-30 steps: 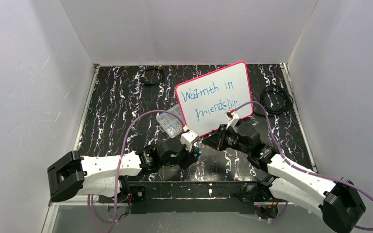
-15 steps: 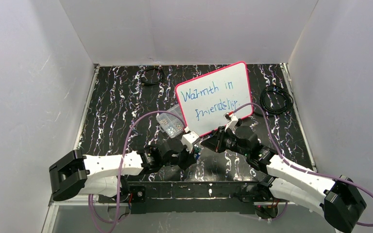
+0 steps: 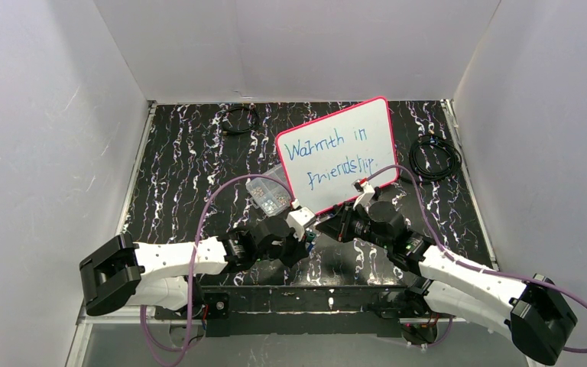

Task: Write a sentence on the whiteboard
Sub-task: Close the whiteboard marker at the center of the board.

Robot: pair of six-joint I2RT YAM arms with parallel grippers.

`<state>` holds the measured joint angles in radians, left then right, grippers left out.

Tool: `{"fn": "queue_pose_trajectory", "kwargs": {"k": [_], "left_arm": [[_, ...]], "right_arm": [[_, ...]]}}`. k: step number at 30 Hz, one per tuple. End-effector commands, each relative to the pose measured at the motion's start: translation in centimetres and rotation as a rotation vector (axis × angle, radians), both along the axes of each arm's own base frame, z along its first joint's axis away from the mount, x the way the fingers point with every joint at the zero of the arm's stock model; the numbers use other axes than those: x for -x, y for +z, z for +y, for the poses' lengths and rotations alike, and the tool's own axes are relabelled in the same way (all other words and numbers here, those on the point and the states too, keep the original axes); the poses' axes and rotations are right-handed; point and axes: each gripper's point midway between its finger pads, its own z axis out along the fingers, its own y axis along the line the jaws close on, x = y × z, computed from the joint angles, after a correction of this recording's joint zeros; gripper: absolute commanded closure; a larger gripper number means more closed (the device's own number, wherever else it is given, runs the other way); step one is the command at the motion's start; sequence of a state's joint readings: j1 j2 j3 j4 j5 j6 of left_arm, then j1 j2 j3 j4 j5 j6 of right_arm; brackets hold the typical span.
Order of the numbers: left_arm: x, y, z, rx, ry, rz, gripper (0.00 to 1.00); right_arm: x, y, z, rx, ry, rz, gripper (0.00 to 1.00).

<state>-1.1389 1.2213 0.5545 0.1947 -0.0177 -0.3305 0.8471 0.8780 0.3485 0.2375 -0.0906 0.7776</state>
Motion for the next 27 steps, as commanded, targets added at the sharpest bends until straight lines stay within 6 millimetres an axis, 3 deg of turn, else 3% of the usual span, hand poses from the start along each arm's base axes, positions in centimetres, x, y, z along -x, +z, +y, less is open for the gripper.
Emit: {"fn": "queue_pose_trajectory", "kwargs": {"k": [1,7,12,14,16,19,23,27], "left_arm": [[-5.9,13.6,-4.2,0.387,0.124,-0.254,1.0],[-5.6,12.8,-4.3,0.381,0.093,-0.227,1.0],[-4.2,9.7,-3.1,0.331,0.037,-0.135,1.0],[-3.6,8.4,-2.1,0.308,0.039,-0.092,0.88],[-3.3,7.3,-0.9,0.28,0.06,-0.063,0.63],[-3.5,6.5,1.1,0.236,0.118,-0.048,0.41],[-3.9,5.5,3.4,0.171,0.184,-0.007,0.21],[-5.2,4.9,6.4,0.065,0.297,0.02,0.17]], "right_arm": [[7.1,-5.3,-0.4,0.119,0.224,0.24,0.99],[6.8,-5.6,-1.0,0.149,0.17,0.253,0.99],[5.5,-7.2,-3.6,0.248,-0.012,0.306,0.99],[5.0,-7.4,-4.4,0.259,-0.082,0.317,0.99],[4.3,-7.5,-5.2,0.256,-0.166,0.327,0.99],[3.7,-7.5,-5.6,0.231,-0.227,0.327,0.97],[3.0,-7.7,-6.2,0.23,-0.287,0.323,0.9],[2.0,-7.4,-6.5,0.225,-0.343,0.301,0.85]]}}
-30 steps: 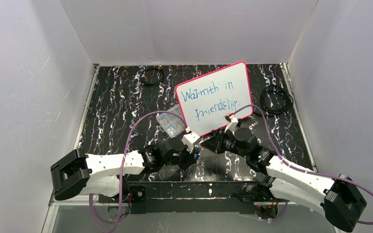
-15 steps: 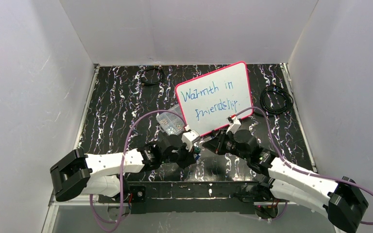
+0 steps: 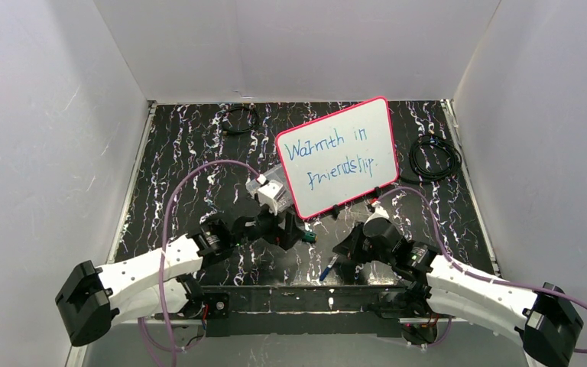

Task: Write a sentence on the whiteboard
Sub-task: Place the whiteboard marker at the center of the board.

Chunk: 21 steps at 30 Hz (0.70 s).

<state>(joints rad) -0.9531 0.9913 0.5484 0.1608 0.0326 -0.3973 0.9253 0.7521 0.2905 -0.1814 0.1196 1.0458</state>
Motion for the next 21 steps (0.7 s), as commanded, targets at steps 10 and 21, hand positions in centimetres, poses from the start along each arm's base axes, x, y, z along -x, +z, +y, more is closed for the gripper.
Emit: {"fn": "queue_pose_trajectory", "kwargs": {"k": [10,21], "left_arm": [[-3.9,0.0,11.4,-0.171,0.407,0.147,0.1],[-6.4,3.8,22.1,-0.253,0.785,0.158,0.02]], "right_arm": [[-5.2,1.0,-4.3,0.167,-0.304,-0.167,0.58],[-10.5,9.7,-8.1,0.495,-0.275,-0.502,0.01]]}}
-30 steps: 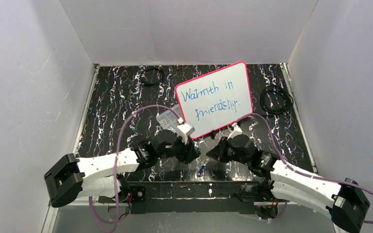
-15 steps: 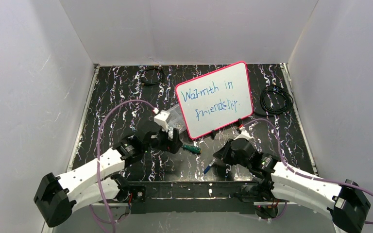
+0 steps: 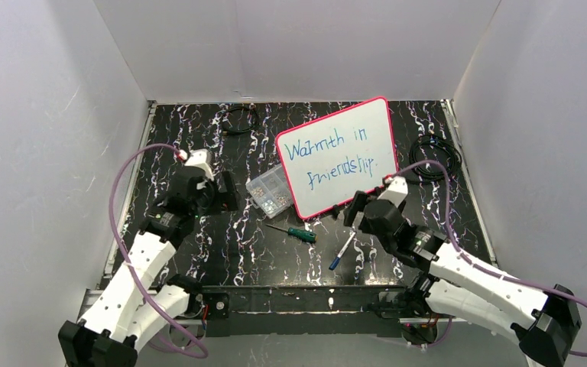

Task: Write a sentence on the whiteboard
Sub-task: Place the whiteboard marker at the center of the board, then reset both arms

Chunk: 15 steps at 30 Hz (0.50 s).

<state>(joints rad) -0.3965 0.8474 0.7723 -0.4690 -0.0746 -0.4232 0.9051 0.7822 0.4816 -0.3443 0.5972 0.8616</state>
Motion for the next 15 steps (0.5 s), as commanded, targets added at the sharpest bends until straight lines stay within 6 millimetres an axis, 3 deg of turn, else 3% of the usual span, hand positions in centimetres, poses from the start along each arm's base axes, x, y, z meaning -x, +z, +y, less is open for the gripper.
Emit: {"fn": "queue_pose_trajectory", "kwargs": {"k": [1,5,9,12,15], "left_arm": [[0.1,2.7,5.2,-0.102,0.145,-0.037,0.02],[-0.5,5.4,8.4,-0.234,0.235,-0.146,0.02],[-0.5,7.8,10.7,-0.316,0.306,-0.262,0.02],[-0.1,9.1,11.3,-0.314,0.327,-0.349,0.02],[0.5,9.6,11.8,-0.305,0.352,-0.408,0.02]], "right_arm": [[-3.9,5.9,-2.7,0.237,-0.004,-0.176,0.01],[-7.0,8.2,-4.6,0.287,0.049,-0.203,0.01],[-9.8,10.8,-9.0,0.237,-0.047,-0.245,0.01],[-10.1,12.5,-10.8,0.232,-0.091,-0.297,0.01],[-9.6,13.9,-11.2,0.231,-0.097,-0.352,0.01]]}}
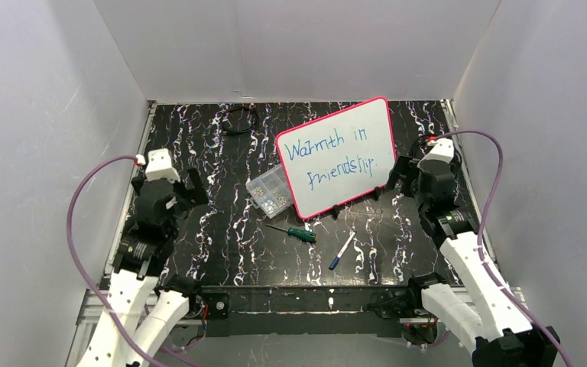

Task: Write a sentence on the whiteboard
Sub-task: Reset both arms

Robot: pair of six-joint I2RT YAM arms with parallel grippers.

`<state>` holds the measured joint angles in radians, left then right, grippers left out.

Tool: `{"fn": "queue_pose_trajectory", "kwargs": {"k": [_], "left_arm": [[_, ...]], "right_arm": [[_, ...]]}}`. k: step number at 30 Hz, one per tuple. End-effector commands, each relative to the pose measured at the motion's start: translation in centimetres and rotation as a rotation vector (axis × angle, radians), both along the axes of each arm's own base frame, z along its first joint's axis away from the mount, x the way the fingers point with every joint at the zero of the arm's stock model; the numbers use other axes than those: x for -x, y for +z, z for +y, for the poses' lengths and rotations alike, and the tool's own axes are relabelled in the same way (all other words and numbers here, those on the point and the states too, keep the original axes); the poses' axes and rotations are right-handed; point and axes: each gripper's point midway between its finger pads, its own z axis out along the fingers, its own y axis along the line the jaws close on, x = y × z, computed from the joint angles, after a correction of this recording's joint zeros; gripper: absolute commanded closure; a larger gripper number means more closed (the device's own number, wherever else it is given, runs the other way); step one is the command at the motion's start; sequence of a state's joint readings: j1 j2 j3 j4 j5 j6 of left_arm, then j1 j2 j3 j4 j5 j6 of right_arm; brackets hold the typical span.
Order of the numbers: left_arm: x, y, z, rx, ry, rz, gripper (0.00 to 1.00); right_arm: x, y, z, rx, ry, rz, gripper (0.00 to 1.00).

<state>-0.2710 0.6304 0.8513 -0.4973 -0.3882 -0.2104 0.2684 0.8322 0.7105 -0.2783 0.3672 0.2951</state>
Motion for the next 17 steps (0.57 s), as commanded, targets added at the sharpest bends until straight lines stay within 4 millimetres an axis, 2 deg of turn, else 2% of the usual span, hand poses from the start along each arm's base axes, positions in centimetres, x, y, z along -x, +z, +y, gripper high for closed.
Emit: {"fn": "queue_pose_trajectory", "kwargs": {"k": [1,7,17], "left_arm": [[0.7,1.5,2.0,-0.054,0.069,-0.107,0.02],[1.1,1.7,2.2,-0.048,0.073,-0.13,0.02],[1.3,1.7,2.2,-0.037,0.077,-0.136,0.02]], "right_arm": [[-0.3,5.6,0.7,-0.002,0.082,-0.187,0.01],[0.9,7.4,-0.3,-0.006,0.048,-0.294,0.01],[1.1,7.7,-0.4,-0.004,0.045,-0.301,0.01]]}}
